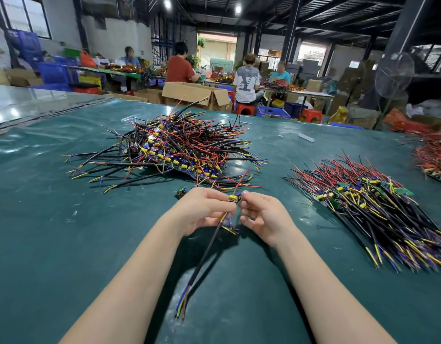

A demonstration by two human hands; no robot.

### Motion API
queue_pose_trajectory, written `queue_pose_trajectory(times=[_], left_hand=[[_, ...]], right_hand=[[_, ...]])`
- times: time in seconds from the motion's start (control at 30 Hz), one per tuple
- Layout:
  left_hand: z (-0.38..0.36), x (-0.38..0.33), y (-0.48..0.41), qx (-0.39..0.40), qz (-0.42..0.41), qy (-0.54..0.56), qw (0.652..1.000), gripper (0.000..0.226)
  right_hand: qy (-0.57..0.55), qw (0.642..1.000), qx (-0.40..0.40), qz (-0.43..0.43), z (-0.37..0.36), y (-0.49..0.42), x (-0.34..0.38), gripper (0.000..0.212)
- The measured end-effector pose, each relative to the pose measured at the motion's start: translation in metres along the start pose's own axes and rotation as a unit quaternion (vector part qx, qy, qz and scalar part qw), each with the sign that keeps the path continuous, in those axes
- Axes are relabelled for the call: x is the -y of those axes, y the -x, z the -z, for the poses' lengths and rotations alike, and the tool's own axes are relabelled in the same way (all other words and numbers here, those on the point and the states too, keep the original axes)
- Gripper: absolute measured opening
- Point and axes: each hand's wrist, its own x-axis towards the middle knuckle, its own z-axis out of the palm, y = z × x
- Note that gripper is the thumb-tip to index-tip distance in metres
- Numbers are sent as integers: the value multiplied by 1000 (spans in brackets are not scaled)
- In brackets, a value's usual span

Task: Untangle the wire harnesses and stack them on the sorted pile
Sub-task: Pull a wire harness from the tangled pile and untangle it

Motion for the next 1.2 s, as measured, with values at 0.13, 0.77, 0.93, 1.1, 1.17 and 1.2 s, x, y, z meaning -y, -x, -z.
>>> queue_pose_trajectory(times=[0.13, 0.77, 0.93, 1.1, 1.17, 1.2], left_hand=[[2, 5, -1, -5, 14, -18, 1000, 14], [-6, 9, 0, -13, -23, -84, 996, 15], [0, 8, -2, -31, -12, -20, 999, 19], [5, 8, 0, -36, -9, -5, 999, 20], [7, 6, 0, -28, -14, -9, 999, 17], [7, 6, 0, -20, -13, -17, 1000, 17]], right_hand=[[26, 1000, -17, -2, 0, 1, -1, 22], [-14, 999, -31, -19, 9, 0, 8, 19], [30, 999, 18, -2, 14, 1, 11, 19], [62, 997, 42, 6, 17, 3, 16, 20], [64, 998, 29, 8, 16, 3, 15, 17], [65, 998, 20, 10, 15, 3, 13, 15]])
